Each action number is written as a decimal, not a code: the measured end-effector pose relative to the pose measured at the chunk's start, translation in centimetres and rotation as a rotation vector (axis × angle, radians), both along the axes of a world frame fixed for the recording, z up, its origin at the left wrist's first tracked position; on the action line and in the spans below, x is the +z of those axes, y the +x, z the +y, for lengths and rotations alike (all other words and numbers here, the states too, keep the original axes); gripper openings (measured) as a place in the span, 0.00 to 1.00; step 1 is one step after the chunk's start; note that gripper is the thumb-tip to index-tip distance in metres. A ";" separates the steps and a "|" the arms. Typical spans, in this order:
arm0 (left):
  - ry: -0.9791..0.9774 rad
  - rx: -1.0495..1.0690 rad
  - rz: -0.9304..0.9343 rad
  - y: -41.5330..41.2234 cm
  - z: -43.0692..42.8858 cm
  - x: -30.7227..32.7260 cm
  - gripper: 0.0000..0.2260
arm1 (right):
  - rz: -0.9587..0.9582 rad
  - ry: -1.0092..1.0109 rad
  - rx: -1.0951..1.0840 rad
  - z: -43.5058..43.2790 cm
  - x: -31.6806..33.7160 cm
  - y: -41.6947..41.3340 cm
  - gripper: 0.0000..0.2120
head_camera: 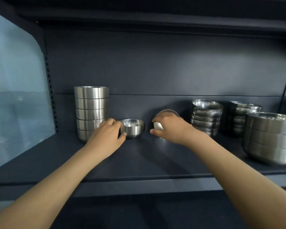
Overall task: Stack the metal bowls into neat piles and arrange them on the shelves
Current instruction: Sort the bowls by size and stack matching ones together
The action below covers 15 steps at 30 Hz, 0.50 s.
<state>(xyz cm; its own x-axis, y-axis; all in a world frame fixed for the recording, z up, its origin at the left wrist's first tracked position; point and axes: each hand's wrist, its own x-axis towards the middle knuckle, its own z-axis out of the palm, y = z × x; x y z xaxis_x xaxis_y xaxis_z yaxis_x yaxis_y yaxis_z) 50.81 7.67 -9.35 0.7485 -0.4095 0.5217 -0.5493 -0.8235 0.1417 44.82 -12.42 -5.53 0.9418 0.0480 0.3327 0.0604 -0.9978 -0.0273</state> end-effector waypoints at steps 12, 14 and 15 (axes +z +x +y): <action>0.076 0.004 0.109 3.6 -5.2 -1.0 0.17 | 0.020 0.149 -0.052 -5.5 -2.4 3.6 0.22; 0.082 -0.022 0.101 5.4 -6.6 -0.7 0.17 | 0.027 0.178 -0.103 -6.9 -2.7 5.4 0.21; 0.094 -0.032 0.091 6.5 -7.4 -0.6 0.17 | 0.028 0.188 -0.127 -7.6 -2.7 6.5 0.21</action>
